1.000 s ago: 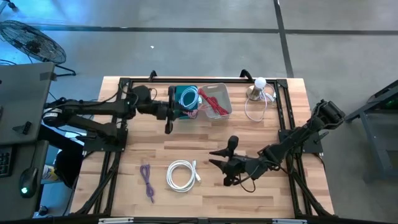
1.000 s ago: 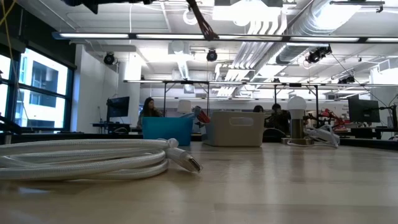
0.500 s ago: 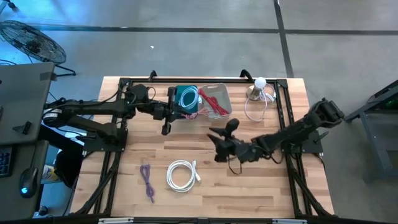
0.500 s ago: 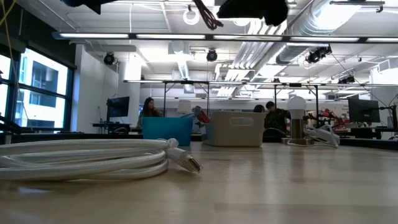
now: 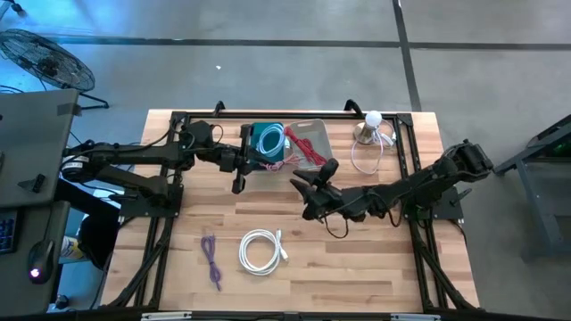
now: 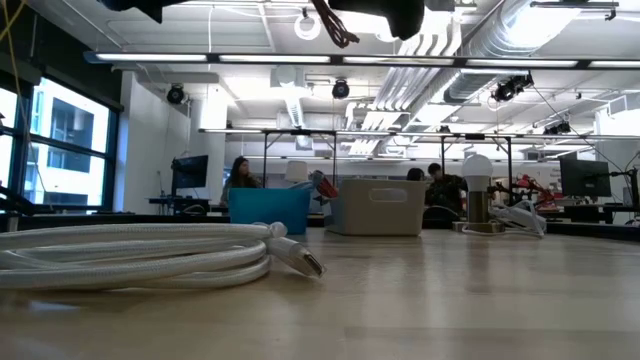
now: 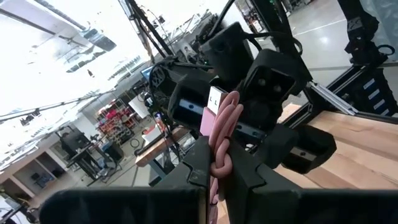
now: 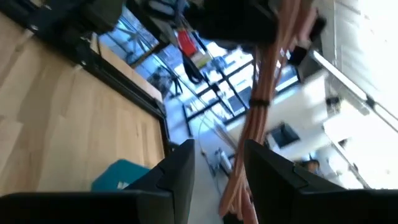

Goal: Pick & Place USB Port
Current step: Put the pink charger cable into the gray bin

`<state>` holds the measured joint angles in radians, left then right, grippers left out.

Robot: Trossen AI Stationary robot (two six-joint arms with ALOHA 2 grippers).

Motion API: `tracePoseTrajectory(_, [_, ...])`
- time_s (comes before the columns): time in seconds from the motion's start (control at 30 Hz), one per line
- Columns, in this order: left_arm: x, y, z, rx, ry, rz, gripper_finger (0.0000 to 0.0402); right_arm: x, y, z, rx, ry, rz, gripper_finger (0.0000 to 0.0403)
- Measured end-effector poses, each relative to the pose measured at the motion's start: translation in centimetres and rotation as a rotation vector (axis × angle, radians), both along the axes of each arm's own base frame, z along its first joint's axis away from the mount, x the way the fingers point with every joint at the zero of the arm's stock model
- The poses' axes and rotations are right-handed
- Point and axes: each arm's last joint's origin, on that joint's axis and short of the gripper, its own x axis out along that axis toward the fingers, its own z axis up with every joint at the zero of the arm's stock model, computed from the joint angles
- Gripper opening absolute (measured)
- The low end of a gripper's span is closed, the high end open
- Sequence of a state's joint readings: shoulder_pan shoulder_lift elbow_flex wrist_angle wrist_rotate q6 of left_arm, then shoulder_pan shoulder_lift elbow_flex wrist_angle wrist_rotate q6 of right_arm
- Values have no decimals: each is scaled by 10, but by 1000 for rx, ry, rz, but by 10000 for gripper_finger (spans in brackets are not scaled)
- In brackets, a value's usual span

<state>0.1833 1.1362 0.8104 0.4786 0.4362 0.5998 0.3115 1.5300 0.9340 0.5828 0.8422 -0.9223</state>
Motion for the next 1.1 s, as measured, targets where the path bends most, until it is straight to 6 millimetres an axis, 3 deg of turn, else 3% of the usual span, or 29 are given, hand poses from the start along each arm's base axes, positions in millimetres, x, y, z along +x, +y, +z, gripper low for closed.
tracePoseTrajectory(0.37, [0, -1, -1, 26, 8, -33, 13, 9, -31, 1, -15, -2, 13, 130])
tracePoseTrajectory(0.9, [7, 0, -9, 45, 25, -47, 13, 12, -41, 6, -50, -30, 82, 130])
tracePoseTrajectory(1.1, [8, 0, -9, 40, 33, -55, 13, 14, -50, 7, 17, -61, 79, 84])
